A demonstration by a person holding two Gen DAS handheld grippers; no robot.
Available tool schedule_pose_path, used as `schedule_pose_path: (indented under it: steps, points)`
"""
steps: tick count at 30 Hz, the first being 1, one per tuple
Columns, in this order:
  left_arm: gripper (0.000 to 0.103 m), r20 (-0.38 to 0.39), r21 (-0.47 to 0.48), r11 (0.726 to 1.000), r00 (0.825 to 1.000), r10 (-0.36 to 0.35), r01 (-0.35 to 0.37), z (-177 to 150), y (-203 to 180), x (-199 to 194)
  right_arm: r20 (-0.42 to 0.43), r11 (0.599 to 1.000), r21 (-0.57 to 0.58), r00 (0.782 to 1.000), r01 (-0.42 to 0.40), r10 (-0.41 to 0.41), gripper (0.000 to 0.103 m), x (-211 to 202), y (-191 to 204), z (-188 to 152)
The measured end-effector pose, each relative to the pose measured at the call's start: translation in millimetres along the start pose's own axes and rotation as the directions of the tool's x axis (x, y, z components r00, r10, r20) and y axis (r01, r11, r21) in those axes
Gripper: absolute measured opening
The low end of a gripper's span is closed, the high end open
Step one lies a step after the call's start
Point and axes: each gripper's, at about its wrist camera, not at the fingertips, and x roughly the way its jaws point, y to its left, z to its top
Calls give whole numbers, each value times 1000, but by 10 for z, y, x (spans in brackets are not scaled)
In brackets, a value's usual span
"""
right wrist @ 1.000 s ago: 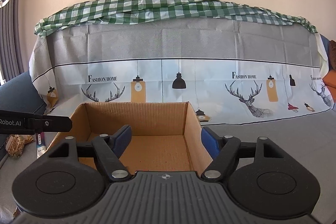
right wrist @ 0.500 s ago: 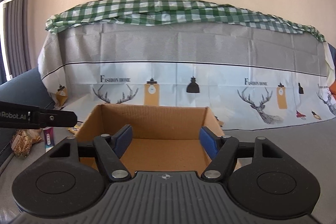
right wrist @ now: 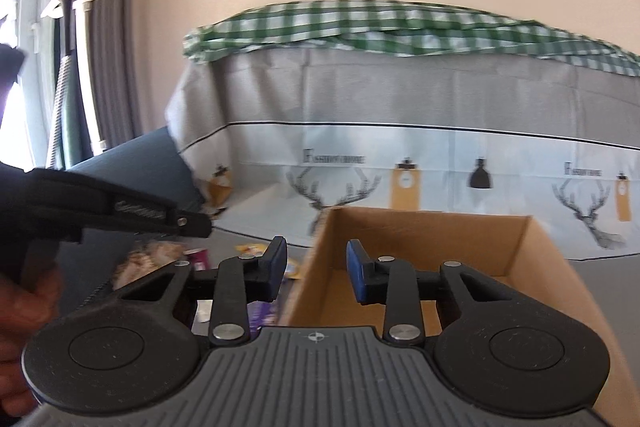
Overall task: Organize snacks
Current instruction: 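Move both grippers down to the snacks on the sofa seat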
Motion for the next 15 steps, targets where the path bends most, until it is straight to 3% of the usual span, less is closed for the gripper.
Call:
schedule_pose_path:
  steps: [7,11,15]
  points:
    - [12,-46,-67,984,985,164,-167,-22,725,112,-30,988,-79,991,-132,130,35,96,629,-75]
    - [12,-94,-39,969,966,240,-244,-32,1005,187,-65,970,-143,979,-199,192,35,139,937,-170]
    - [14,-146,22,959,948,284,-284,-71,1131,311,-147,947,-202,964,-249,222,41,244,1160,-357]
